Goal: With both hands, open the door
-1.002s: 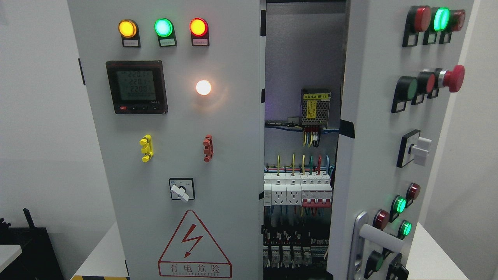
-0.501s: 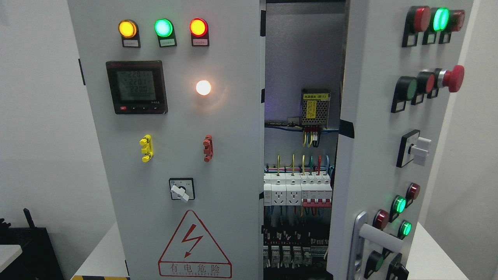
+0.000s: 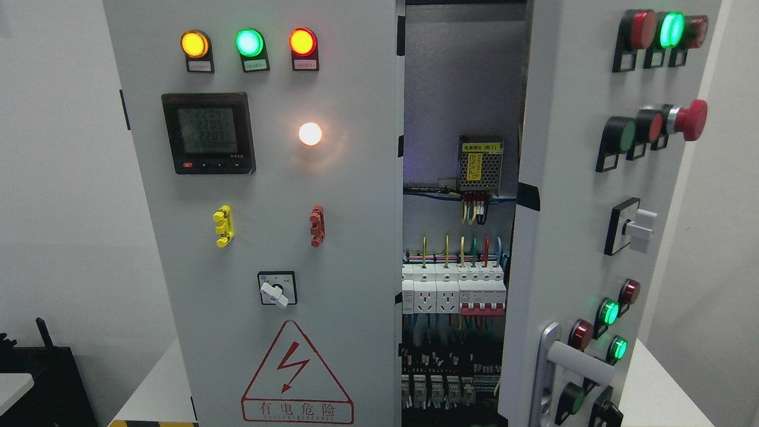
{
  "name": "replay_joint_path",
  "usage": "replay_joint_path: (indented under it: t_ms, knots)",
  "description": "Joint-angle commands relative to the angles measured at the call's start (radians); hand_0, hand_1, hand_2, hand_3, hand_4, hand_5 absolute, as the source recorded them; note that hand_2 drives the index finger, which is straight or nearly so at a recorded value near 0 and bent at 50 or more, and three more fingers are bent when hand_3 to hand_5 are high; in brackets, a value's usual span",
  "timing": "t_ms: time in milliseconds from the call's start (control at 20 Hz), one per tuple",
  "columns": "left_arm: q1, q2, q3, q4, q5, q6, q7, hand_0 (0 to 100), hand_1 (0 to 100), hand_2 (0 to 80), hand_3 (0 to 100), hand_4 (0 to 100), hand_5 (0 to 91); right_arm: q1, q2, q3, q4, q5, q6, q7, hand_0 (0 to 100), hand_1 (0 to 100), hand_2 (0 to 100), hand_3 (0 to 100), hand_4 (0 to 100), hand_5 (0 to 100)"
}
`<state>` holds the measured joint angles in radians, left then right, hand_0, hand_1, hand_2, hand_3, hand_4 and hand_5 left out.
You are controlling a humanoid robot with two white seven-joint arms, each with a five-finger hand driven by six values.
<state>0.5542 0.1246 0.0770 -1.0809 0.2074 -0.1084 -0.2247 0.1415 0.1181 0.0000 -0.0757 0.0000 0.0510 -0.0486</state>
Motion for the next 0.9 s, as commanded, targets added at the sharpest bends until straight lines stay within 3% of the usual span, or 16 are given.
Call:
replay_joint_path:
  t_ms: [0,100,250,451,701,851]
  knots:
    - [0.105,0.332,-0.086,-0.685,0.323,-0.046,-0.002,0,0,0.0,0,3,0.0,0.000,0.000,0.017,-0.001,0.015,0.000,-0.001,0,0,0,0,0,0]
    - [0.105,0.415,-0.033,-0.695,0.465,-0.098,-0.037,0,0,0.0,0,3,0.0,0.000,0.000,0.017,-0.001,0.015,0.000,-0.001,0,0,0,0,0,0]
    - [0.096,0.519,0.055,-0.732,0.533,-0.114,-0.134,0,0,0.0,0,3,0.0,0.000,0.000,0.017,0.001,0.015,0.000,-0.001,0,0,0,0,0,0]
    - [0.104,0.648,0.151,-0.832,0.664,-0.113,-0.172,0,0,0.0,0,3,0.0,0.000,0.000,0.017,0.001,0.014,0.000,-0.001,0,0,0,0,0,0]
    - [0.113,0.817,0.295,-0.901,0.929,-0.106,-0.245,0,0,0.0,0,3,0.0,0.000,0.000,0.017,0.001,0.015,0.000,-0.001,0,0,0,0,0,0]
    - [0.110,0.970,0.369,-0.896,1.105,-0.076,-0.265,0,0,0.0,0,3,0.0,0.000,0.000,0.015,-0.001,0.015,0.000,-0.001,0,0,0,0,0,0]
